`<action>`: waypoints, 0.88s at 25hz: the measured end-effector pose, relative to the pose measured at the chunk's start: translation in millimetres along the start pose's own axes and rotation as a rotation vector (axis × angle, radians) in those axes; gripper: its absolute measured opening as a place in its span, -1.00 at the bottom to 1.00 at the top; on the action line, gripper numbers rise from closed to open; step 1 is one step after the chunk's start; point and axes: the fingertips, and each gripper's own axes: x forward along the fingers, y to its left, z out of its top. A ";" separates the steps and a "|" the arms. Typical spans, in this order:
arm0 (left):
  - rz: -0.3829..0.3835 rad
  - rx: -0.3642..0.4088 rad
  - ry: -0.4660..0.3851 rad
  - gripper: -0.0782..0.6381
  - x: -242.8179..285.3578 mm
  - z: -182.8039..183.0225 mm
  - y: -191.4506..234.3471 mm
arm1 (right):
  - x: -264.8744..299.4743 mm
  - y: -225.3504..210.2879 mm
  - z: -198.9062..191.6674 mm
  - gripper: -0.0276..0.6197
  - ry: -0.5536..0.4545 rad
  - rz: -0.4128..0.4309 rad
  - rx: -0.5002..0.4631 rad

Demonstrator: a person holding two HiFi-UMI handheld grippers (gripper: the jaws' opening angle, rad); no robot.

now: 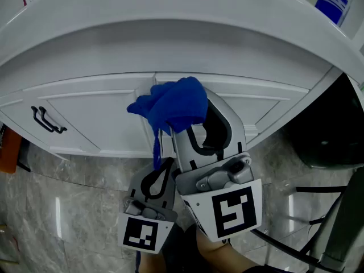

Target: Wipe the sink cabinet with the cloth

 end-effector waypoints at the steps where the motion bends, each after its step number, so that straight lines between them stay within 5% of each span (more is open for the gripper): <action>1: -0.010 0.001 0.004 -0.77 -0.2 -2.2 -2.5 | -0.2 0.5 -1.2 -0.56 0.003 -0.003 0.008; 22: -0.135 -0.011 0.009 -0.77 6.1 -16.6 -32.5 | -2.8 -6.2 -5.0 -0.56 0.067 -0.025 -0.089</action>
